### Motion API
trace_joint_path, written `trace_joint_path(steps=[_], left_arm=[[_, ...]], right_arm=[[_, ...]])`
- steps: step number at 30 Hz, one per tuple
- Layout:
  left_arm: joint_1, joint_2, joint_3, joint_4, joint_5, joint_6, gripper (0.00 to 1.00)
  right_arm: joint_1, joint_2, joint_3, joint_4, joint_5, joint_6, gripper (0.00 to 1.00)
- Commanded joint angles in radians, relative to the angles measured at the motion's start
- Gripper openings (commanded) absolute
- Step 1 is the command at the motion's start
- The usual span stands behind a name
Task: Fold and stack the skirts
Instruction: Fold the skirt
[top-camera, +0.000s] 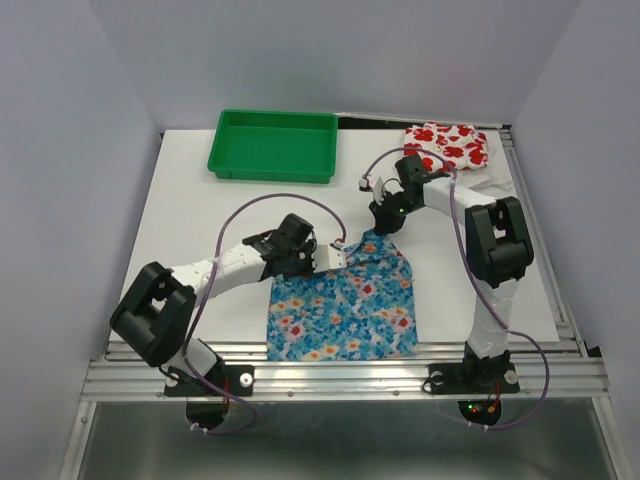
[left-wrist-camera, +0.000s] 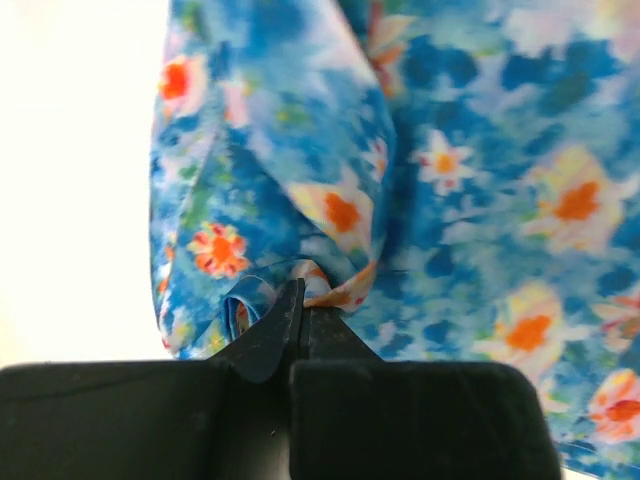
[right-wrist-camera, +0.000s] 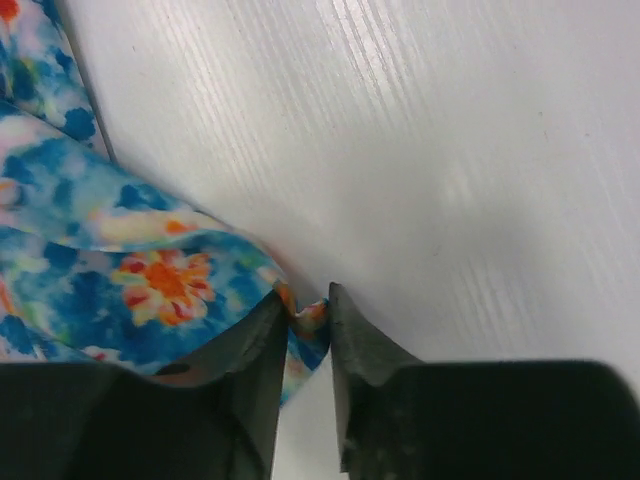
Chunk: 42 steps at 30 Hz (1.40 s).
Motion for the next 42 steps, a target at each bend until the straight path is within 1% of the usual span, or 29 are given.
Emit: trace_joint_path(steps=[1,2,6,9,10,12,13,14,15,18,19,22,26,29,31,32,33,34,36,37,38,42], left_arm=[[0.077,0.023,0.105,-0.024,0.053,-0.028,0.00],[0.097,0.046,0.128,-0.030,0.059,-0.043,0.00],[0.184,0.120,0.243,-0.052,0.048,-0.061,0.00],[0.234,0.192,0.360,-0.037,-0.025,-0.077,0.00],[0.247,0.213,0.431,-0.035,-0.033,-0.084,0.00],[0.286,0.287,0.511,-0.034,-0.048,-0.094,0.00],[0.300,0.313,0.594,-0.031,-0.063,-0.098,0.00],[0.312,0.342,0.640,-0.034,-0.071,-0.106,0.00],[0.338,0.402,0.732,-0.049,-0.083,-0.108,0.00],[0.369,0.500,0.860,-0.090,-0.094,-0.120,0.00],[0.385,0.516,0.930,-0.102,-0.087,-0.123,0.00],[0.398,0.536,0.996,-0.123,-0.088,-0.126,0.00],[0.395,0.488,0.974,-0.142,-0.058,-0.134,0.00],[0.381,0.416,0.891,-0.175,-0.030,-0.157,0.00],[0.370,0.375,0.822,-0.184,-0.009,-0.178,0.00],[0.357,0.328,0.747,-0.181,-0.002,-0.186,0.00],[0.356,0.303,0.710,-0.181,0.002,-0.195,0.00],[0.341,0.281,0.637,-0.181,0.015,-0.213,0.00],[0.312,0.217,0.540,-0.179,0.021,-0.236,0.00],[0.303,0.197,0.539,-0.181,0.024,-0.247,0.00],[0.291,0.178,0.489,-0.182,0.024,-0.256,0.00],[0.219,0.089,0.385,-0.198,0.004,-0.316,0.00]], right_arm=[[0.003,-0.017,0.008,0.009,0.023,-0.008,0.05],[0.003,-0.027,0.011,0.013,0.036,-0.002,0.01],[-0.042,-0.056,0.067,0.012,0.063,0.069,0.01],[-0.088,-0.062,0.135,0.030,0.082,0.104,0.01],[-0.097,-0.069,0.148,0.041,0.091,0.113,0.01],[-0.120,-0.074,0.199,0.064,0.102,0.136,0.01],[-0.120,-0.076,0.217,0.065,0.109,0.139,0.01],[-0.129,-0.074,0.236,0.065,0.120,0.142,0.01],[-0.129,-0.073,0.265,0.070,0.128,0.150,0.01],[-0.138,-0.082,0.294,0.085,0.148,0.155,0.01],[-0.138,-0.085,0.300,0.091,0.160,0.162,0.01],[-0.147,-0.109,0.302,0.113,0.163,0.152,0.01],[-0.148,-0.158,0.264,0.110,0.136,0.110,0.01],[-0.148,-0.201,0.190,0.078,0.108,0.048,0.01],[-0.148,-0.221,0.129,0.062,0.097,0.014,0.01],[-0.148,-0.244,0.080,0.050,0.088,-0.017,0.01],[-0.148,-0.257,0.080,0.044,0.080,-0.017,0.01],[-0.148,-0.269,0.026,0.042,0.074,-0.035,0.01],[-0.148,-0.301,-0.052,0.045,0.060,-0.045,0.01],[-0.148,-0.312,-0.072,0.042,0.054,-0.046,0.01],[-0.148,-0.321,-0.095,0.041,0.048,-0.049,0.01],[-0.138,-0.393,-0.209,0.058,0.034,-0.069,0.01]])
